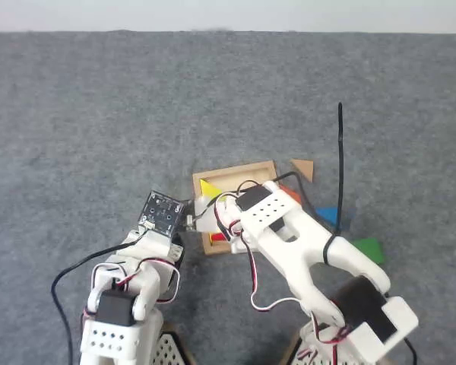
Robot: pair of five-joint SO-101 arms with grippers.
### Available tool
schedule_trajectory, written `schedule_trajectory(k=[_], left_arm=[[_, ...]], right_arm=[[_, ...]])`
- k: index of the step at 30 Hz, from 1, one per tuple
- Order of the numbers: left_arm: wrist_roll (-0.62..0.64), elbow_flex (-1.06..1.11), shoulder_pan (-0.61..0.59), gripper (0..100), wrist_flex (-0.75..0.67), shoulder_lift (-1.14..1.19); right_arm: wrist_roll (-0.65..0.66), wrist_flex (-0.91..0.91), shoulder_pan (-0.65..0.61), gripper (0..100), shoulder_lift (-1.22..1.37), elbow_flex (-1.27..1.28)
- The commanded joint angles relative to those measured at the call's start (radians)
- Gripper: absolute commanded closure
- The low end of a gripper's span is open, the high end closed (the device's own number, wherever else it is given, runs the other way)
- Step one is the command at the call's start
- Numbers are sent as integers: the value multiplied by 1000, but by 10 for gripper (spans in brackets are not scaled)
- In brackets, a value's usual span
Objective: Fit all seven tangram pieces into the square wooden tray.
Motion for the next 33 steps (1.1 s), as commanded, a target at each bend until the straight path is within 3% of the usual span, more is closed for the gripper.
schedule_trajectory(k=[1,7,15,25,33], left_arm=[[6,-7,2,912,5,-2],[6,-7,2,912,5,-2],[6,-7,2,912,5,-2],[6,-7,2,912,5,-2],[6,-7,2,912,5,-2]], right_arm=[[74,-15,-7,991,-1,-63],[117,-8,-5,976,-1,-63],[115,-7,-2,816,-10,-63],[115,196,31,815,-8,-242],[115,213,67,815,-1,-279]])
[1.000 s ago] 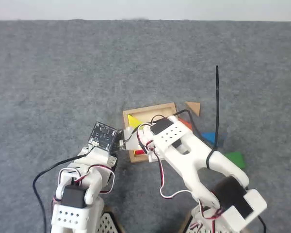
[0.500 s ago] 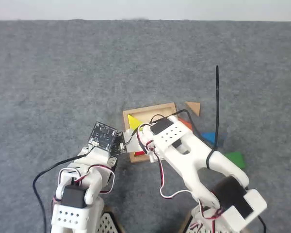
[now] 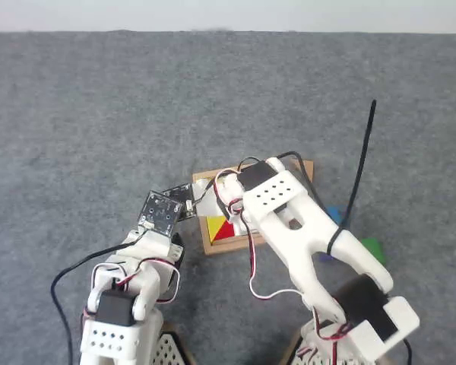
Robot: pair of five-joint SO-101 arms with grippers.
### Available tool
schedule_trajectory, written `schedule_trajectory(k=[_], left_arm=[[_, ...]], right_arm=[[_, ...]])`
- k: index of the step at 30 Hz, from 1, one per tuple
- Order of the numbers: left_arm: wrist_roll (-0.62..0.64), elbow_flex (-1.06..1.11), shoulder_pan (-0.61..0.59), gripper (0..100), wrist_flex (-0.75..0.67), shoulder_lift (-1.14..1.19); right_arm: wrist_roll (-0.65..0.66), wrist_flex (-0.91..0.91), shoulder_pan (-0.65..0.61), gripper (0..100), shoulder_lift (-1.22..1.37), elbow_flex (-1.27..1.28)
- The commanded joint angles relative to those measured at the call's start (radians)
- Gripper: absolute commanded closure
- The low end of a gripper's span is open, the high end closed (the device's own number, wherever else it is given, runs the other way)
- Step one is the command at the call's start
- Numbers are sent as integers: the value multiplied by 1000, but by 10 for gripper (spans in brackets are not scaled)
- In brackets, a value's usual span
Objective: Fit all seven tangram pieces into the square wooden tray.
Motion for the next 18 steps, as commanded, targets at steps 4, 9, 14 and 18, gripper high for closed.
schedule_trajectory(k=[4,9,14,18], left_arm=[[6,-7,2,912,5,-2],[6,-7,2,912,5,-2],[6,-7,2,912,5,-2],[6,-7,2,912,5,-2]], right_arm=[[14,4,21,815,-1,-58],[-55,-10,19,815,-1,-61],[-423,-36,65,816,-12,-61],[-554,-73,136,883,8,-32]])
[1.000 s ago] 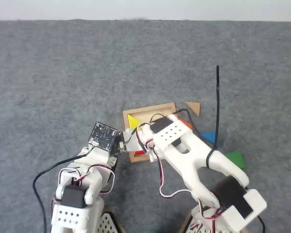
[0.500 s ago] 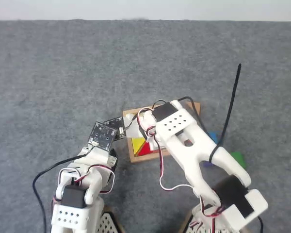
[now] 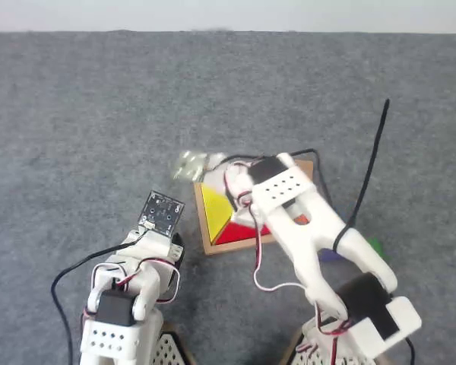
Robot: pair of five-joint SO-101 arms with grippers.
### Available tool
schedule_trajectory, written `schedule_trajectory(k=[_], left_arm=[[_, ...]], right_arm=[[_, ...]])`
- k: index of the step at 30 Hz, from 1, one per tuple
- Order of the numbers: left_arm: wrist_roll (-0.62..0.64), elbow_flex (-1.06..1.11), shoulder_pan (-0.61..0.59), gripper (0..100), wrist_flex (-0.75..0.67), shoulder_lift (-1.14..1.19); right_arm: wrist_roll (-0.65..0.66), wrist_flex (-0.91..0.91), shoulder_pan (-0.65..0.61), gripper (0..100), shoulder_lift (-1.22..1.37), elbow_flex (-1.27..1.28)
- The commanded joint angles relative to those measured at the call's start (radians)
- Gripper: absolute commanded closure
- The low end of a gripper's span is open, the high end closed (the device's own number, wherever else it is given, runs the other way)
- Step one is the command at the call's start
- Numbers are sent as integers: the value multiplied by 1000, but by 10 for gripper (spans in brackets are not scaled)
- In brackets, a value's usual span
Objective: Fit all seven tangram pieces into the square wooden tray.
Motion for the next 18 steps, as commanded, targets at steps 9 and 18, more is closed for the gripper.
schedule_trajectory(k=[9,18], left_arm=[[6,-7,2,912,5,-2],[6,-7,2,912,5,-2]], right_arm=[[-203,-257,140,977,137,15],[-203,-265,31,979,147,84]])
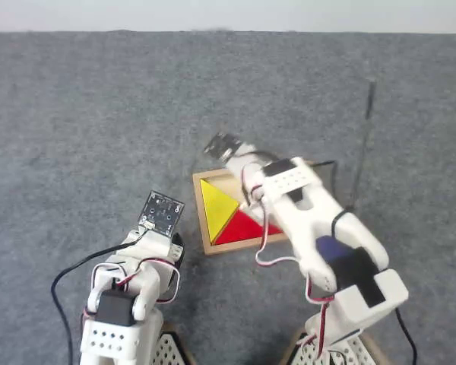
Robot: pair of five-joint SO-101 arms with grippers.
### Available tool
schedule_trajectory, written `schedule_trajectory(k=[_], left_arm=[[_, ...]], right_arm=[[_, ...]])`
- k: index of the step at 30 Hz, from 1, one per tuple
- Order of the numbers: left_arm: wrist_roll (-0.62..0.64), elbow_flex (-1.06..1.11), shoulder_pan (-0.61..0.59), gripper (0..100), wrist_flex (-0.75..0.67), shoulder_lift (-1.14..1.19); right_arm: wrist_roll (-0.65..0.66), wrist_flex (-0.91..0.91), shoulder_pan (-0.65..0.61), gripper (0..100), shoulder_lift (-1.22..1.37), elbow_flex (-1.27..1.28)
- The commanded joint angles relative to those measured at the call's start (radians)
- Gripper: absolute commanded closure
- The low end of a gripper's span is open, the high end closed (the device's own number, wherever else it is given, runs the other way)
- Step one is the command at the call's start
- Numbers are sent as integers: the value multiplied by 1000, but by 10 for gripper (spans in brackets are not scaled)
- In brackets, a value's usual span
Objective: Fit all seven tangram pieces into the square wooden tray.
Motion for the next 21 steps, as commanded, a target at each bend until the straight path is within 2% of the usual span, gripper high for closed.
schedule_trajectory(k=[1,13,21], left_arm=[[6,-7,2,912,5,-2],[6,-7,2,912,5,-2],[6,-7,2,912,5,-2]], right_arm=[[-12,-18,-56,979,-21,8],[-60,33,8,980,-38,51],[-61,-76,-15,979,-272,296]])
